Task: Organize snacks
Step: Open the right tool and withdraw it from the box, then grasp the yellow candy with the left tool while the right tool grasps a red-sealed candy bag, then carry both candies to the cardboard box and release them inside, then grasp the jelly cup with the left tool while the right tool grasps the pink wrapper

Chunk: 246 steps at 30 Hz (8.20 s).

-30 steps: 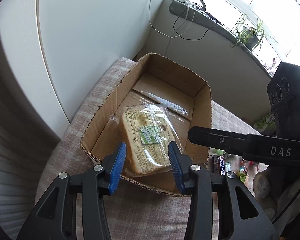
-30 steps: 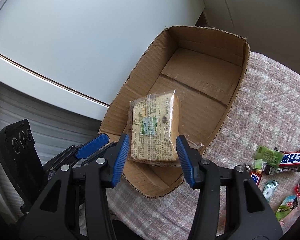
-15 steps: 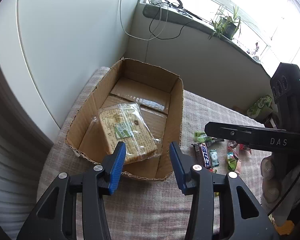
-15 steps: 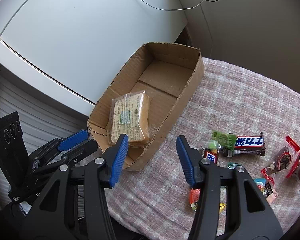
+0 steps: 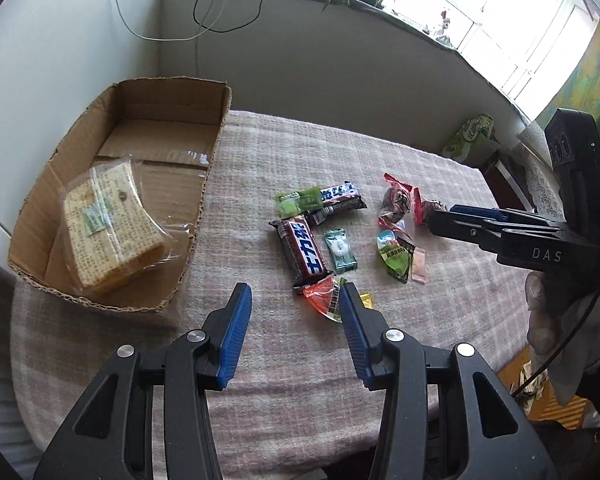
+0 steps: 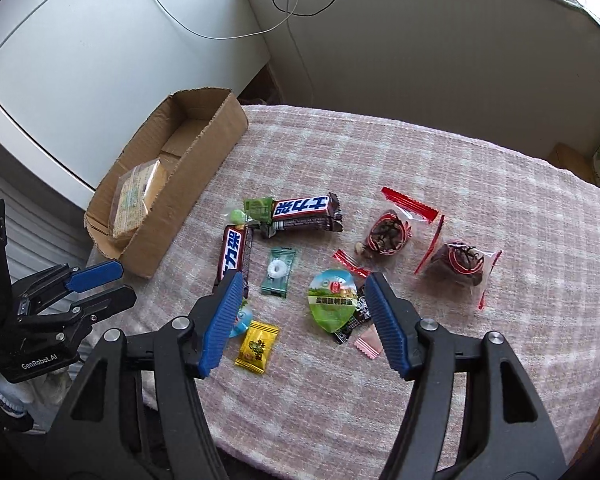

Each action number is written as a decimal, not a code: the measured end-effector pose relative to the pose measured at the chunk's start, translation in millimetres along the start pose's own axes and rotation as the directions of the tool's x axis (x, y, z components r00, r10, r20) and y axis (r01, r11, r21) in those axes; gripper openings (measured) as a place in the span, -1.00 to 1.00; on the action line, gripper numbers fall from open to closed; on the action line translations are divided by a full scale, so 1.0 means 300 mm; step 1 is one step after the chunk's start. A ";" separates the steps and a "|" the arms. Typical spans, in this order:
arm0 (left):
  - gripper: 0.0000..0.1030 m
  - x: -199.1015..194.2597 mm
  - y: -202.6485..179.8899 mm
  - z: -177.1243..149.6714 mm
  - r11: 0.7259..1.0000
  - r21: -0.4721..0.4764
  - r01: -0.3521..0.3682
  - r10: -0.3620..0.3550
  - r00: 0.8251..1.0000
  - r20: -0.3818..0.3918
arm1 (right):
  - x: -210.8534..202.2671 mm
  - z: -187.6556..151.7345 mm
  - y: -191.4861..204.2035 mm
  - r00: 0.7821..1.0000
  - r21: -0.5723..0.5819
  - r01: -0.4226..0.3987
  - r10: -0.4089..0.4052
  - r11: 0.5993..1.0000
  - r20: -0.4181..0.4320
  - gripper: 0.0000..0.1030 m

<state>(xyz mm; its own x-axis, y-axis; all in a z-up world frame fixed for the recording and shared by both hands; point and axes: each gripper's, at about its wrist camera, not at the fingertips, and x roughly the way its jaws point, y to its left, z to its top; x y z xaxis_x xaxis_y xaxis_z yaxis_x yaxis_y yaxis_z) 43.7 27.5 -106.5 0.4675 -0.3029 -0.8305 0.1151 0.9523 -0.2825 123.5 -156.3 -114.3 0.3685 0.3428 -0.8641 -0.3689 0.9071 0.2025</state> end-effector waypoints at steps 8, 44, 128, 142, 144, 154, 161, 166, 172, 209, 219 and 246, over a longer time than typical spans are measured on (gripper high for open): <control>-0.14 0.117 -0.110 -0.049 0.996 0.050 0.071 -0.064 0.989 -0.130 | 0.058 -0.099 -0.052 0.997 -0.012 0.058 -0.058 0.998 -0.049 0.28; -0.43 0.338 -0.268 -0.087 0.992 0.123 0.026 -0.001 0.980 -0.200 | 0.145 0.027 -0.325 0.974 0.008 0.226 -0.226 0.974 -0.005 0.37; -0.82 0.110 -0.124 0.019 0.996 -0.042 0.074 -0.074 0.997 0.012 | 0.149 0.077 -0.283 0.990 -0.114 0.109 -0.118 0.987 -0.075 -0.35; -0.82 -0.006 0.101 0.152 0.988 -0.156 0.017 0.004 0.992 0.130 | 0.046 0.268 -0.007 0.999 -0.172 -0.005 0.013 0.985 0.049 -0.35; -0.82 -0.010 0.134 0.175 0.986 -0.167 0.001 0.021 0.991 0.132 | 0.056 0.299 0.047 0.998 -0.188 -0.026 0.036 0.982 0.051 -0.35; -0.82 0.034 0.272 0.252 0.971 -0.227 -0.079 0.105 0.989 0.106 | 0.186 0.419 0.288 0.994 -0.254 -0.097 0.106 0.962 0.024 -0.34; -0.82 0.070 0.306 0.269 0.966 -0.232 -0.114 0.133 0.989 0.070 | 0.278 0.463 0.392 0.993 -0.260 -0.121 0.121 0.958 -0.015 -0.34; -0.82 0.076 0.311 0.275 0.966 -0.232 -0.114 0.132 0.989 0.066 | 0.322 0.499 0.421 0.991 -0.250 -0.137 0.133 0.959 -0.035 -0.34; -0.69 0.078 0.320 0.275 0.963 -0.246 -0.113 0.131 0.990 0.057 | 0.336 0.520 0.434 0.990 -0.255 -0.144 0.140 0.956 -0.036 -0.12; 0.04 0.107 -0.089 0.037 0.999 0.037 0.017 -0.016 0.999 -0.038 | 0.005 0.114 -0.092 0.997 -0.124 0.078 -0.075 0.989 0.025 0.56; 0.04 0.203 -0.088 -0.003 0.999 0.035 -0.011 0.015 0.995 -0.098 | 0.118 -0.095 -0.147 0.979 -0.058 0.174 -0.179 0.983 -0.096 0.41; -0.24 0.340 -0.146 -0.013 0.991 0.105 -0.080 0.089 0.993 -0.083 | 0.236 -0.093 -0.101 0.938 0.029 0.282 -0.270 0.959 -0.218 -0.51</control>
<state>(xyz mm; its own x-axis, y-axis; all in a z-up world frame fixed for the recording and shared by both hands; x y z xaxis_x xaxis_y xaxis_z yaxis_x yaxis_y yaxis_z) 82.8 -45.1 -180.7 0.4017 -0.2190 -0.8892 0.1687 0.9721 -0.1632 136.9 -166.3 -194.4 0.2591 0.0237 -0.9656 -0.2253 0.9736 -0.0365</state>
